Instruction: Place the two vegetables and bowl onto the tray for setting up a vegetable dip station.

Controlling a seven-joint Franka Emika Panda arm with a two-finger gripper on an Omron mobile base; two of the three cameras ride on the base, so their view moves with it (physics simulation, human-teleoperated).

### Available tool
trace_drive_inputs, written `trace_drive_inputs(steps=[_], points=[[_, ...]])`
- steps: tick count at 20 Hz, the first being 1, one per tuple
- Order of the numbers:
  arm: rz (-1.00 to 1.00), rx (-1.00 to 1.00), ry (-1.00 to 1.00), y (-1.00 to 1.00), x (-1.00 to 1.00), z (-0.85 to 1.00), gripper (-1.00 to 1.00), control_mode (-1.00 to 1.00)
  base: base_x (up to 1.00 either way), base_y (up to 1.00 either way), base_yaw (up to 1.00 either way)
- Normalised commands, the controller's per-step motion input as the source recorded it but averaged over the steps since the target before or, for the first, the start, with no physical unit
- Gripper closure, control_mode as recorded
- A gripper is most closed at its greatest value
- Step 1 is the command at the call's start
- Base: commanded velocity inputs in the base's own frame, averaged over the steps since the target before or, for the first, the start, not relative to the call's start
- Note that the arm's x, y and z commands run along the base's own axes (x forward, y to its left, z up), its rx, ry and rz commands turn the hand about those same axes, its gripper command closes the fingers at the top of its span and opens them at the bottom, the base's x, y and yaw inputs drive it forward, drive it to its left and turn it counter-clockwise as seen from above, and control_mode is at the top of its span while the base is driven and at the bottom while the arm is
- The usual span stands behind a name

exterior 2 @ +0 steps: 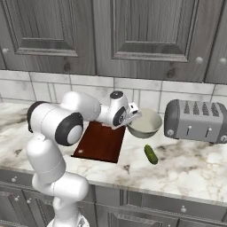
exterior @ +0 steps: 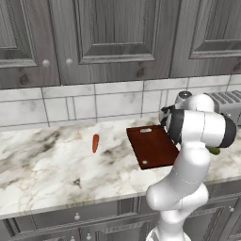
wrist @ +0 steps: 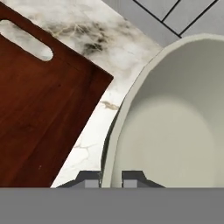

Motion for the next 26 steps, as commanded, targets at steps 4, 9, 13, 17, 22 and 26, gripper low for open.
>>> trace_drive_inputs(steps=[4, 9, 13, 17, 22, 26], points=[[0.06, 0.0, 0.02, 0.04, -0.03, 0.27, 1.0, -1.0, 0.0, 0.0, 0.0], [0.08, 0.0, 0.0, 0.19, -0.18, 0.13, 1.0, -1.0, 0.0, 0.0, 0.0], [0.13, 0.0, -0.03, 0.29, -0.1, 0.08, 1.0, -1.0, 0.0, 0.0, 0.0], [0.14, 0.0, -0.04, 0.28, -0.14, 0.09, 1.0, -1.0, 0.0, 0.0, 0.0], [0.13, 0.0, -0.03, 0.29, -0.16, 0.08, 1.0, -1.0, 0.0, 0.0, 0.0], [0.11, 0.0, 0.0, 0.34, -0.14, 0.03, 1.0, -1.0, 0.0, 0.0, 0.0]])
